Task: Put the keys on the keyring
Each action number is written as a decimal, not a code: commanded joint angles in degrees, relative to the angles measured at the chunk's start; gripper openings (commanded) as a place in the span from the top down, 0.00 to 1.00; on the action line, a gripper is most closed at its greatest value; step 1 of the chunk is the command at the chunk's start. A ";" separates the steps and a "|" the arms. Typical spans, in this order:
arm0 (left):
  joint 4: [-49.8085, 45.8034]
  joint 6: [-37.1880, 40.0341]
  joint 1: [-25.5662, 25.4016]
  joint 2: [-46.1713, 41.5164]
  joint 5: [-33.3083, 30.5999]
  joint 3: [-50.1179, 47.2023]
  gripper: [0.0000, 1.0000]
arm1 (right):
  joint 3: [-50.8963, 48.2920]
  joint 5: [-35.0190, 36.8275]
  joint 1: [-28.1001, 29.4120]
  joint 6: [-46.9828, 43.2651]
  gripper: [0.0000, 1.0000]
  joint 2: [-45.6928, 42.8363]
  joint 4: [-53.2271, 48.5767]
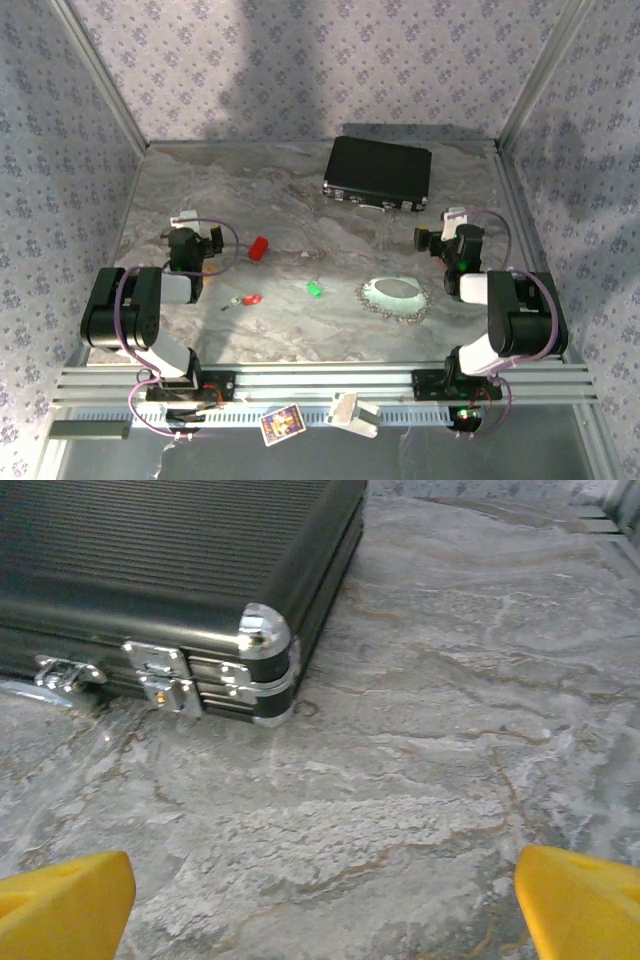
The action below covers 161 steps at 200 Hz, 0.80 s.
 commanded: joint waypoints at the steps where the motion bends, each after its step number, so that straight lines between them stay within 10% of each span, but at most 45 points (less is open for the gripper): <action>1: 0.46 -0.77 0.48 -0.70 0.48 0.85 0.00 | 1.34 2.06 -0.36 1.14 0.01 0.54 -1.12; 41: -5.00 -0.21 0.80 -3.74 2.30 2.69 0.00 | 0.94 1.52 -0.38 0.72 0.06 -1.60 -2.02; 128: -34.28 -8.89 0.26 -27.45 8.42 9.82 0.04 | 14.02 2.98 10.09 16.21 0.15 -20.89 -43.10; 161: -46.70 -8.85 -8.33 -33.11 6.24 11.84 0.04 | 20.70 6.37 17.61 25.50 0.20 -19.07 -62.08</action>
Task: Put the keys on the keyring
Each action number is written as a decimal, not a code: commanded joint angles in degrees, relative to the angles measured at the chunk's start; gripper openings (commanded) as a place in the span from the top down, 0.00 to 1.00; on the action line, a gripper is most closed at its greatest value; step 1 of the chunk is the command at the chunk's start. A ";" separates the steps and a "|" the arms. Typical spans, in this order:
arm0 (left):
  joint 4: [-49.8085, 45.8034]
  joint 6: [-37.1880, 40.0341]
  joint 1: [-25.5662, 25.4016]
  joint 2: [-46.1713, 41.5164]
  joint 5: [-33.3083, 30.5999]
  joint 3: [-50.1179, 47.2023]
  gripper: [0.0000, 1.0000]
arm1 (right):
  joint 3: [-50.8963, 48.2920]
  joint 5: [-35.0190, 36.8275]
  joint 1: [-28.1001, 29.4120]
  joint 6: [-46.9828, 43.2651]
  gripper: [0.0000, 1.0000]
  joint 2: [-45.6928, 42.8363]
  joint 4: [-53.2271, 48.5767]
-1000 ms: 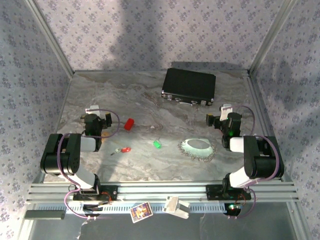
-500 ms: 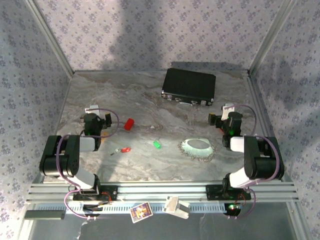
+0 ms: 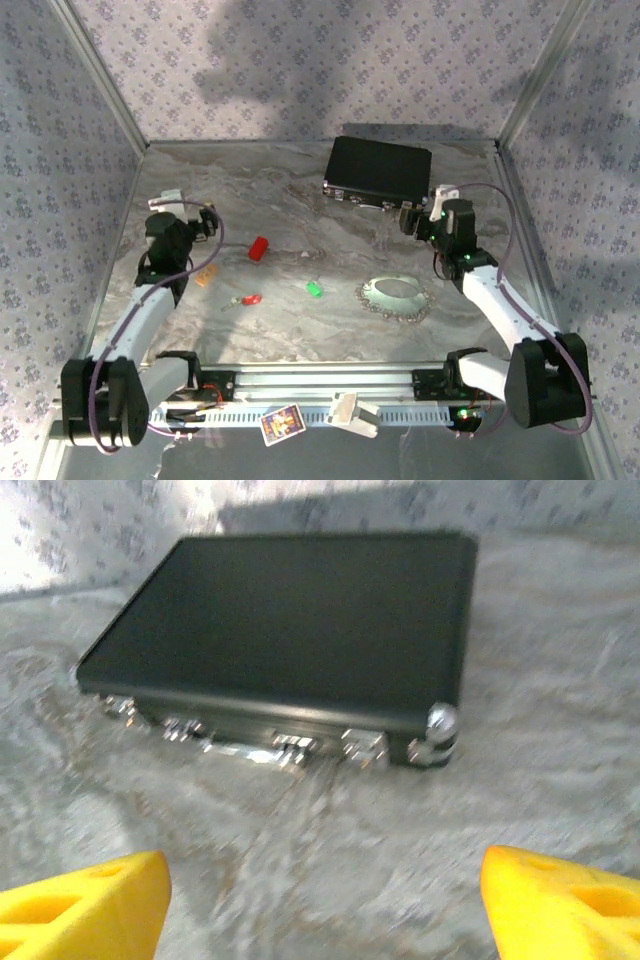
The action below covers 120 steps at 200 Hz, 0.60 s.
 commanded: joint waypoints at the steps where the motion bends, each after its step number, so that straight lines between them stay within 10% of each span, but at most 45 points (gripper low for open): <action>1: -12.75 -1.99 -5.89 -3.40 0.44 2.33 0.04 | 3.73 3.14 4.20 9.95 0.20 1.06 -19.87; 120: -19.70 -25.60 -40.27 -8.88 -14.50 -3.80 0.06 | 0.73 2.02 23.81 33.48 0.46 -1.02 -50.78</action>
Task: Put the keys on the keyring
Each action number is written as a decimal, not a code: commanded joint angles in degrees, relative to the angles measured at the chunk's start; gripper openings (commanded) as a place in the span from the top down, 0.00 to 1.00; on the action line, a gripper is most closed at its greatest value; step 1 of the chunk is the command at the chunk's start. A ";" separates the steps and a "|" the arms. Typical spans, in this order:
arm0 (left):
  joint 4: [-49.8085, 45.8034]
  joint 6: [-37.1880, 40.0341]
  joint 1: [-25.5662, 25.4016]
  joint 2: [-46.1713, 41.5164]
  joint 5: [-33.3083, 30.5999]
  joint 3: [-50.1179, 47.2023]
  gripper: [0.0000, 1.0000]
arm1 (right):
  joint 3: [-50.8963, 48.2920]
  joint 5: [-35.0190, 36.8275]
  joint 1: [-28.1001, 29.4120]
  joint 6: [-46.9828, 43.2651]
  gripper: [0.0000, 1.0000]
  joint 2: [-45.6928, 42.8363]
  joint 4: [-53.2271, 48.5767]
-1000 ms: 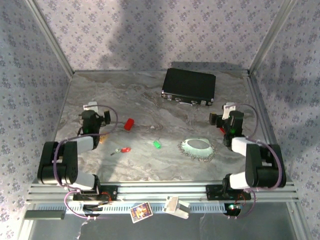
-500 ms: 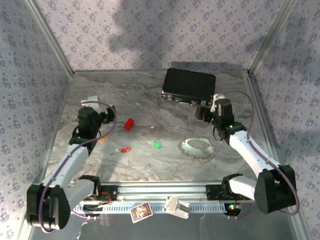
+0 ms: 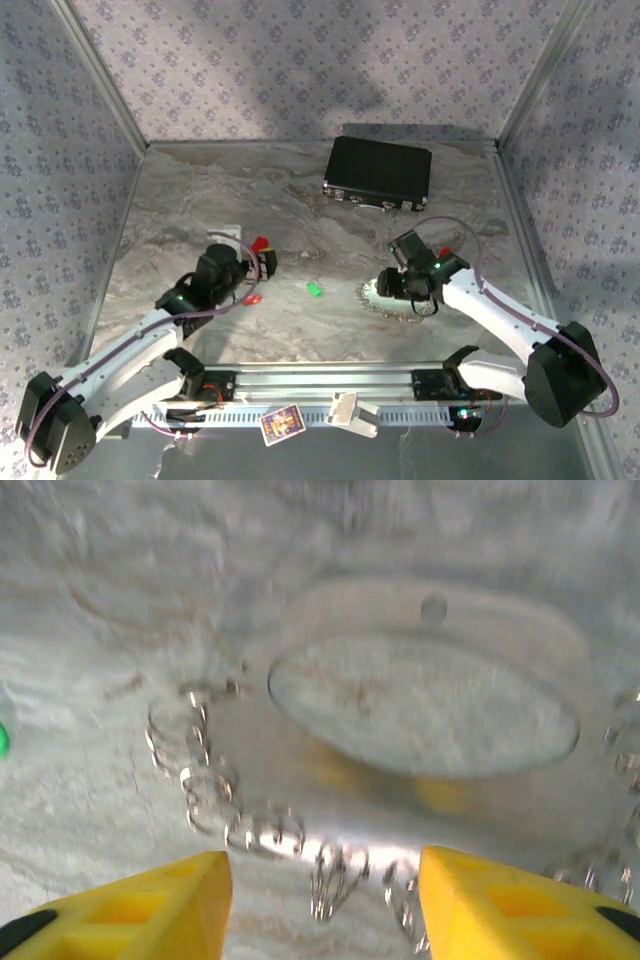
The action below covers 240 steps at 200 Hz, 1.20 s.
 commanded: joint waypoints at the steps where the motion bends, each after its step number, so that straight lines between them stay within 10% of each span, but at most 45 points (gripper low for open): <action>1: -0.41 -6.35 -4.96 1.16 -6.26 -0.59 0.06 | -1.68 2.36 1.27 9.94 0.45 -1.17 -9.01; 73: 5.80 -9.54 -10.61 10.26 -5.74 -0.10 0.05 | -10.22 0.54 -10.54 14.18 0.41 -4.29 -2.76; 240: 7.98 -11.68 -10.58 10.07 -6.27 -1.96 0.03 | -5.50 -4.83 -6.19 3.42 0.37 5.63 11.81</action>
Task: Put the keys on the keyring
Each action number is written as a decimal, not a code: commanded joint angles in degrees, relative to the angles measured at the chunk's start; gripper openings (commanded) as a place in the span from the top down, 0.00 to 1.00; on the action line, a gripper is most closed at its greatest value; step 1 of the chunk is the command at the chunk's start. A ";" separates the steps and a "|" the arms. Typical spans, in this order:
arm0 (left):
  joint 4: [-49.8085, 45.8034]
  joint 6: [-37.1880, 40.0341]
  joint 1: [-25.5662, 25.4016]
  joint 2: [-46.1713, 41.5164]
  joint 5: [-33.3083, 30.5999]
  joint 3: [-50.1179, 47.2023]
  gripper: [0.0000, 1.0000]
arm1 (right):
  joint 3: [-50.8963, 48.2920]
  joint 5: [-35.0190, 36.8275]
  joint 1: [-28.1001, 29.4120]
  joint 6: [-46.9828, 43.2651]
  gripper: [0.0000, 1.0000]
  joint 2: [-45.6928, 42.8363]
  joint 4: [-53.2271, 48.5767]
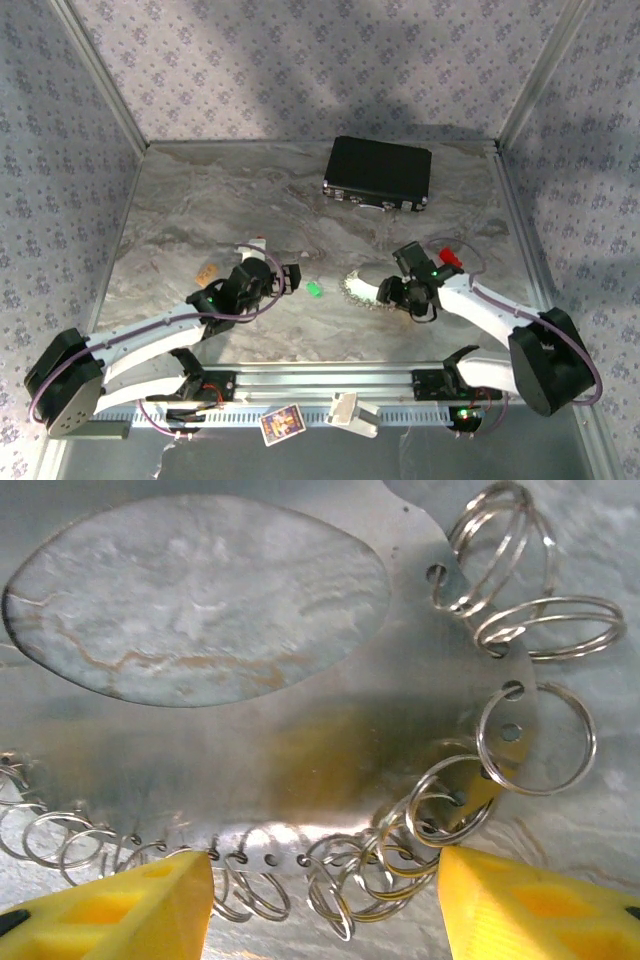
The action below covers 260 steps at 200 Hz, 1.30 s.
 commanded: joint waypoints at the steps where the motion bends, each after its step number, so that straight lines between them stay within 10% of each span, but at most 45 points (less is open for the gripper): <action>1: 0.72 -0.81 -0.25 -0.62 -1.31 -0.42 0.03 | 3.44 1.29 -1.01 -4.05 0.37 0.93 -0.98; 77: -0.68 -2.33 -0.20 -0.81 -5.16 -0.74 0.03 | 12.24 6.06 3.72 3.23 0.38 -3.77 -12.82; 160: -7.14 -5.45 -0.19 -5.17 -6.71 -0.48 0.03 | 24.17 6.76 9.10 36.57 0.50 15.93 -3.01; 260: -8.16 -6.87 -0.25 -15.11 -8.63 -5.42 0.03 | 29.48 4.91 9.99 44.42 0.51 28.95 -0.89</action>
